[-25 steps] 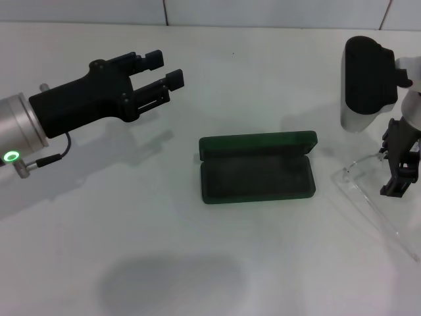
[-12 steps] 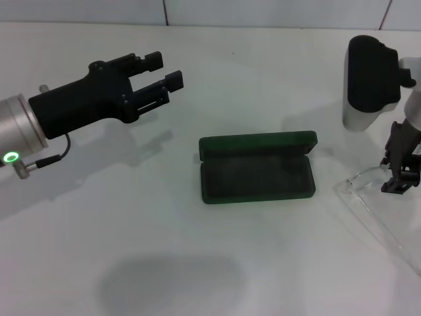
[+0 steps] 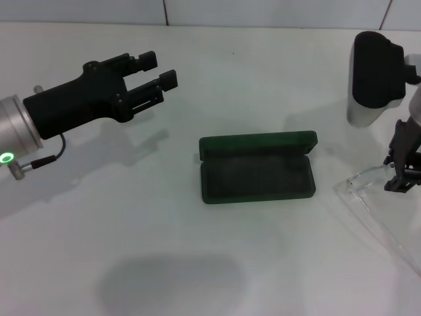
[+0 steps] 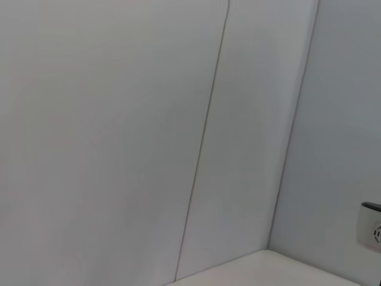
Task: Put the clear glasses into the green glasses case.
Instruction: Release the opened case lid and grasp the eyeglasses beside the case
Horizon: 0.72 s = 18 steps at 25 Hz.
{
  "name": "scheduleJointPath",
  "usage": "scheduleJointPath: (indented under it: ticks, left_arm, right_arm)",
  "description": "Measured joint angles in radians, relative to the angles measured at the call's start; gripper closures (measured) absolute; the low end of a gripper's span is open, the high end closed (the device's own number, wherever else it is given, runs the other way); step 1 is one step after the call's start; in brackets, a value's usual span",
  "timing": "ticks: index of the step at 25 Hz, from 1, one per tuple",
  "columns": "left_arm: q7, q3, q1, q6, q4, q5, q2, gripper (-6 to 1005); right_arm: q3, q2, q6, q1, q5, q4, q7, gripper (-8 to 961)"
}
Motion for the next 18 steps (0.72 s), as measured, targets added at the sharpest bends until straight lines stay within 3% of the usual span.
scheduleJointPath:
  ticks: [7,18]
  left_arm:
    - [0.0,0.0,0.003,0.0,-0.004,0.0,0.005,418]
    - [0.003,0.0,-0.005,0.0,-0.028,0.0,0.011,418]
  right_arm:
    - [0.026,-0.003,0.012,-0.016,-0.002,0.0,-0.014,543]
    - [0.134,0.001,0.109,-0.098,0.084,0.001,-0.165,548]
